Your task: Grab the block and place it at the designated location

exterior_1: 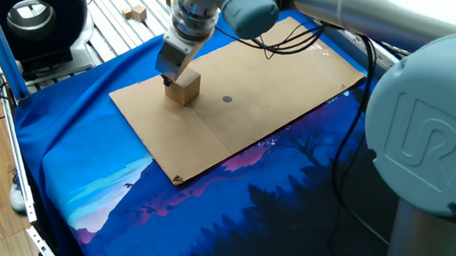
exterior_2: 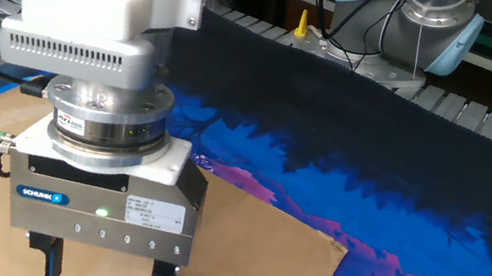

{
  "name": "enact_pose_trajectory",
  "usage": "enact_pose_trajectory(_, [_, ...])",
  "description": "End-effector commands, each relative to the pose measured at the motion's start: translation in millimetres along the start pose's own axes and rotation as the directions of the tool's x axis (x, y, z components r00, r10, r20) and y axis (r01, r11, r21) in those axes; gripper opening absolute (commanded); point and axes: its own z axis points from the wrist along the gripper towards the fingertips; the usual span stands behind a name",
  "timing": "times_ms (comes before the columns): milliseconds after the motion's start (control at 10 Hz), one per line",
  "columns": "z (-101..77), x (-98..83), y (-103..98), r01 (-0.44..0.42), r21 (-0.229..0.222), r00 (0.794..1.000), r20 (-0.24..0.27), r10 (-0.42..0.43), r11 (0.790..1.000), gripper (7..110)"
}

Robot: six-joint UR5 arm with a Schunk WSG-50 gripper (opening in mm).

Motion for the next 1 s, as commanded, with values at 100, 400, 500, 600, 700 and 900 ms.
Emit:
enact_pose_trajectory(100, [2.7,5.9,4.2,-0.037,-0.009,0.999,-0.004,0.037,0.999,44])
enact_pose_trajectory(400, [3.6,7.6,6.6,-0.06,-0.013,0.998,-0.013,0.06,0.998,44])
enact_pose_trajectory(500, [3.5,8.6,5.5,-0.065,-0.009,0.998,-0.017,0.065,0.998,44])
enact_pose_trajectory(600, [3.3,9.4,5.0,-0.069,-0.006,0.997,-0.019,0.069,0.998,44])
enact_pose_trajectory(700, [3.2,10.6,4.9,-0.07,-0.006,0.997,-0.021,0.07,0.998,44])
enact_pose_trajectory(900, [4.0,13.3,4.3,-0.069,0.0,0.997,-0.02,0.069,0.998,44])
